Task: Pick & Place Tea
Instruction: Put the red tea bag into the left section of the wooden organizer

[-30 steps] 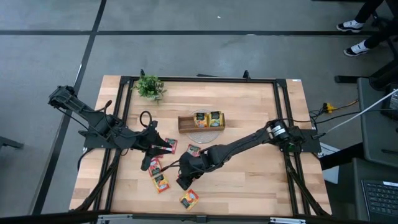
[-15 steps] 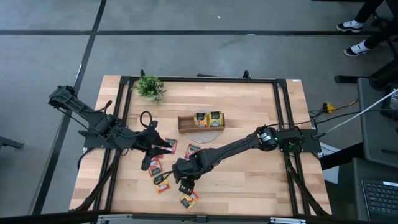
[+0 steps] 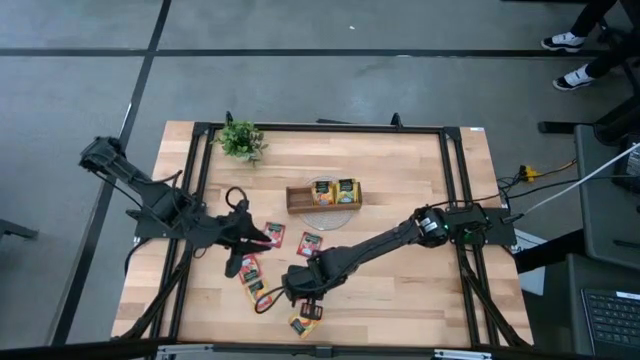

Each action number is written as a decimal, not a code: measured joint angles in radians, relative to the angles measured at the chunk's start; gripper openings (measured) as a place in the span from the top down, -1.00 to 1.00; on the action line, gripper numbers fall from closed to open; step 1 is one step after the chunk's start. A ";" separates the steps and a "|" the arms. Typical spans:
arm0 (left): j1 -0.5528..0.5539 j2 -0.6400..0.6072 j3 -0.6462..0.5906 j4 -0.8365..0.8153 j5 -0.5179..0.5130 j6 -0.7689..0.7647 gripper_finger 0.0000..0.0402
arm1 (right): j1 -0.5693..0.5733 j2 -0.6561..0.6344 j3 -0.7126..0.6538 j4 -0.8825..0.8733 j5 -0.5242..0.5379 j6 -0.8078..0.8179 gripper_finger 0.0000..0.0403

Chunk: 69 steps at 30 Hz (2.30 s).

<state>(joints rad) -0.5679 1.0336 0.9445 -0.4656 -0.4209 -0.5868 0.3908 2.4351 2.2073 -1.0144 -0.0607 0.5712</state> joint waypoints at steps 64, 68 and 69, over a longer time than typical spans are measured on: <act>-0.087 0.128 -0.203 0.096 -0.036 -0.633 0.55 | -0.014 0.088 -0.016 -0.028 0.022 -0.785 1.00; -0.087 0.128 -0.203 0.070 -0.027 -0.726 0.55 | -0.014 0.090 -0.017 -0.016 0.022 -0.785 1.00; -0.087 0.128 -0.203 0.052 -0.028 -0.772 0.55 | -0.014 0.090 -0.017 -0.015 0.022 -0.784 1.00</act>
<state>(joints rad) -0.6548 1.1618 0.7414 -0.4133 -0.4484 -1.3588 0.3767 2.5251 2.1906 -1.0294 -0.0387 -0.2131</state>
